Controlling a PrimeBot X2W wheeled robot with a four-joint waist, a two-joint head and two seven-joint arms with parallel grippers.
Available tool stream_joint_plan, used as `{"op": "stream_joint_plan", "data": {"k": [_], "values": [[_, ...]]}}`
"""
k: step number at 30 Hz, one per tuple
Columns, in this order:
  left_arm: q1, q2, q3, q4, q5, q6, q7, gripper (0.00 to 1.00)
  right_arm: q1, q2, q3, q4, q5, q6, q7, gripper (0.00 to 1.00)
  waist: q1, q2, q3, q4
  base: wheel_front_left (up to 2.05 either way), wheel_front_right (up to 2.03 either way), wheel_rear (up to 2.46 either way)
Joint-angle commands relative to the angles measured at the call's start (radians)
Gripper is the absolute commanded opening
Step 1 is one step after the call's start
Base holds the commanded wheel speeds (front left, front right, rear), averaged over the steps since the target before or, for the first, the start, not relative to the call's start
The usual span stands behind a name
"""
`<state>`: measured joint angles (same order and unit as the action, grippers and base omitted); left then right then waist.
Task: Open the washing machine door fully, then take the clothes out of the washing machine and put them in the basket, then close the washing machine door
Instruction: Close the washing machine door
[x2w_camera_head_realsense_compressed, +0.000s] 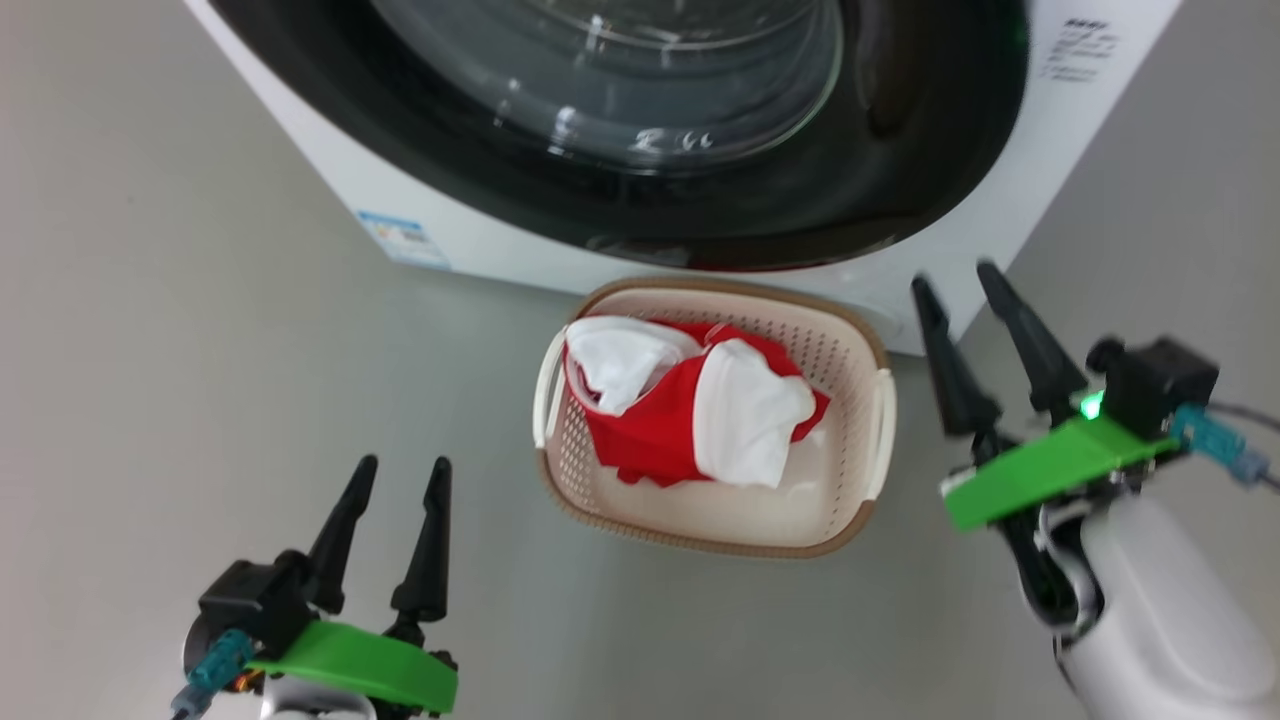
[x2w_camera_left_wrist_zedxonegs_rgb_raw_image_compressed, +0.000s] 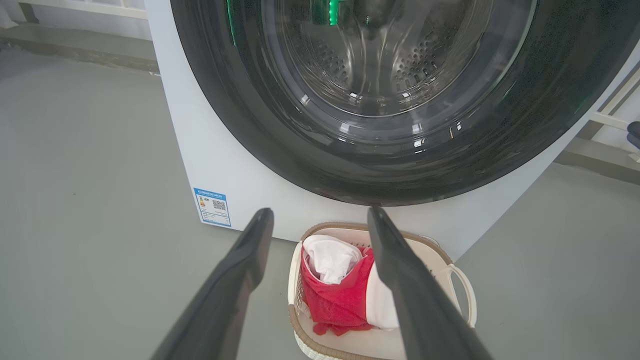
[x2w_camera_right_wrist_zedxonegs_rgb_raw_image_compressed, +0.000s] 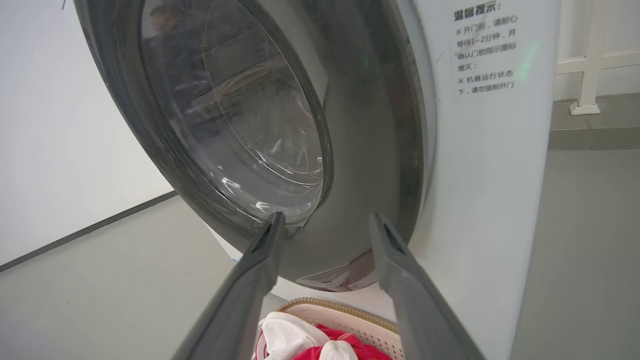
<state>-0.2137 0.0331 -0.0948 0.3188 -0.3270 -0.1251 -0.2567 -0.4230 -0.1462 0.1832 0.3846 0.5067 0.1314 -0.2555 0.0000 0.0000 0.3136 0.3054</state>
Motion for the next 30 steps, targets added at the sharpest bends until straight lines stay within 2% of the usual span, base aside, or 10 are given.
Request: {"op": "stream_joint_plan", "data": {"k": [1,16,30], "values": [[0.018,0.025,0.044,-0.017,0.011,-0.006,-0.005,1.0,0.046,0.013,0.02,-0.034,0.01,-0.001,-0.006,1.0,0.0,0.0,-0.062,-0.051,0.0,0.0,0.0],[0.128,0.074,0.072,-0.044,0.016,-0.006,-0.005,1.0,0.305,0.012,-0.031,-0.077,0.011,-0.001,-0.006,1.0,0.0,0.0,-0.206,-0.167,0.0,0.0,0.0],[0.235,0.086,0.113,-0.091,0.031,-0.006,-0.005,1.0,0.459,-0.003,-0.066,-0.095,0.008,-0.001,-0.006,1.0,0.0,0.0,-0.306,-0.273,0.0,0.0,0.0]]}}
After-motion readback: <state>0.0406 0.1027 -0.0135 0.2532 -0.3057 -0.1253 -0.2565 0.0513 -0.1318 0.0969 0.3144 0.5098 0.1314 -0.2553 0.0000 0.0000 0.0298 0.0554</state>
